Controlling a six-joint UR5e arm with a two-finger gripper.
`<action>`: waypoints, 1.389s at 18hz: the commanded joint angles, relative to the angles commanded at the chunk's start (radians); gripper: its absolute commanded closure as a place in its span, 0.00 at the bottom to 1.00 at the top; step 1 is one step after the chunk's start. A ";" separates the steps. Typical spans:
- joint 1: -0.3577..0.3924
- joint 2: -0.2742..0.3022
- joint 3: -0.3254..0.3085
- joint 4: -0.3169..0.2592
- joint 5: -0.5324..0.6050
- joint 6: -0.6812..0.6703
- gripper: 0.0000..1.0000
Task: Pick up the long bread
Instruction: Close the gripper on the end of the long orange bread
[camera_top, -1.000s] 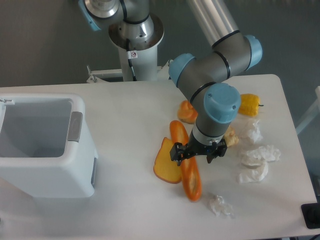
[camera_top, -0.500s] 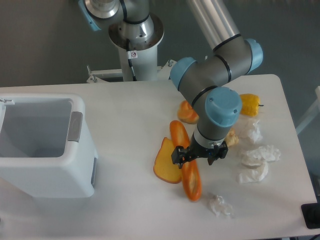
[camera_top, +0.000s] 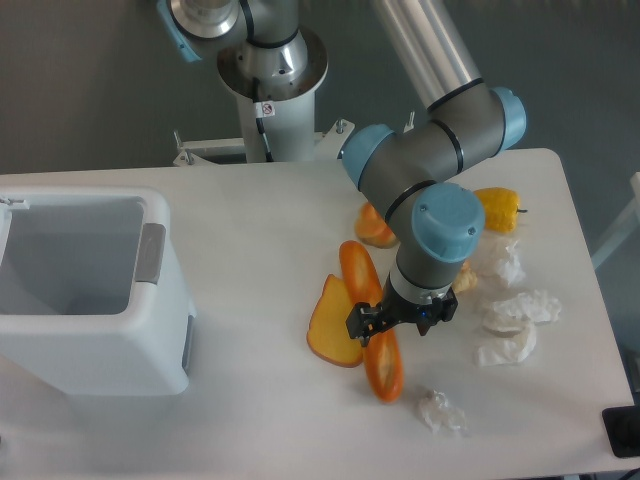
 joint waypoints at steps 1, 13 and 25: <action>0.000 -0.009 0.003 0.000 0.000 0.000 0.00; 0.000 -0.055 0.014 0.008 -0.009 -0.024 0.00; -0.008 -0.131 0.046 0.049 -0.009 -0.038 0.00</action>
